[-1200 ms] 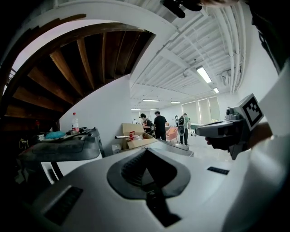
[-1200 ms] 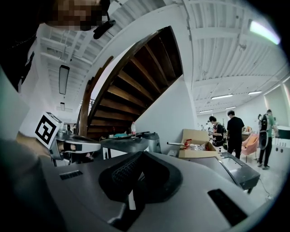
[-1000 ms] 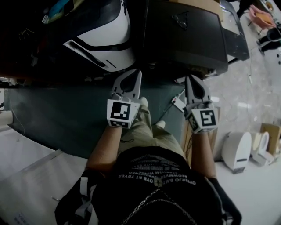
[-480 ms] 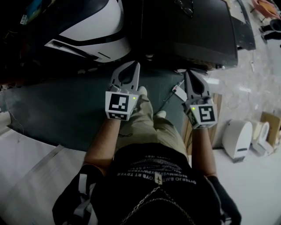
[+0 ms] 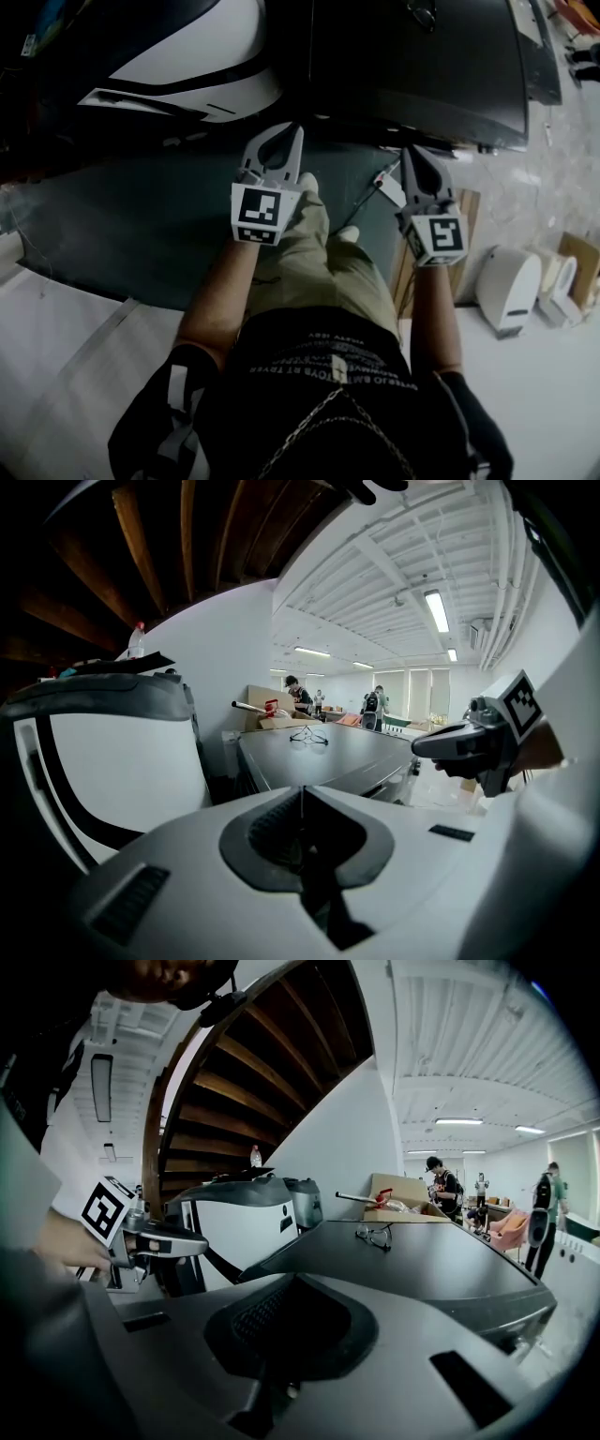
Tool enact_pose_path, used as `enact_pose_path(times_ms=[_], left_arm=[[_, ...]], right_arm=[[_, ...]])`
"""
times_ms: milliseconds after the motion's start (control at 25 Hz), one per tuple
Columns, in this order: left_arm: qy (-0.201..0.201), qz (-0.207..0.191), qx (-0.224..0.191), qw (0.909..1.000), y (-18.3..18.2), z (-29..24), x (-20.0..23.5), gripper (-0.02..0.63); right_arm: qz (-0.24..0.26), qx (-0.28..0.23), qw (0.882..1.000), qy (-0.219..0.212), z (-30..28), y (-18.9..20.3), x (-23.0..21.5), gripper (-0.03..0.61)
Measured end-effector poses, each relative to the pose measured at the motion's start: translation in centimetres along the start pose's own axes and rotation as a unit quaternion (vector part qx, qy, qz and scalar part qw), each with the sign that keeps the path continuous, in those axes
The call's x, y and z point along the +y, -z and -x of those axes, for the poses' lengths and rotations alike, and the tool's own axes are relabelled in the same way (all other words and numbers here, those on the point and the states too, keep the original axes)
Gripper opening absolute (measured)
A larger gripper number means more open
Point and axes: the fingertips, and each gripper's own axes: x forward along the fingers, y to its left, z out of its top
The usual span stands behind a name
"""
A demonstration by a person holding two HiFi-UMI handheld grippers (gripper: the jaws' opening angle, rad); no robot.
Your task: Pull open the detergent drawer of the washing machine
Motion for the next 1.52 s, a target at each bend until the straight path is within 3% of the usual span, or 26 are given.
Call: enact_pose_path(times_ms=[560, 920, 1000, 1040, 1520], left_arm=[[0.033, -0.001, 0.04, 0.9986, 3.8, -5.1, 1.2, 0.007], [0.057, 0.006, 0.065, 0.9962, 5.8, -7.0, 0.8, 0.096], [0.06, 0.008, 0.069, 0.9957, 6.2, -7.2, 0.6, 0.107], [0.062, 0.009, 0.071, 0.9955, 6.3, -7.3, 0.5, 0.109], [0.054, 0.023, 0.082, 0.9949, 7.3, -8.0, -0.1, 0.124]], right_arm=[[-0.01, 0.058, 0.998, -0.001, -4.6, 5.4, -1.4, -0.009], [-0.021, 0.077, 0.996, 0.024, -5.6, 7.6, -3.2, -0.006], [-0.025, 0.086, 0.996, 0.008, -6.0, 8.2, -2.8, 0.096], [-0.026, 0.09, 0.996, 0.0, -6.2, 8.4, -2.5, 0.117], [-0.024, 0.109, 0.994, -0.013, -7.5, 9.7, -2.2, 0.126]])
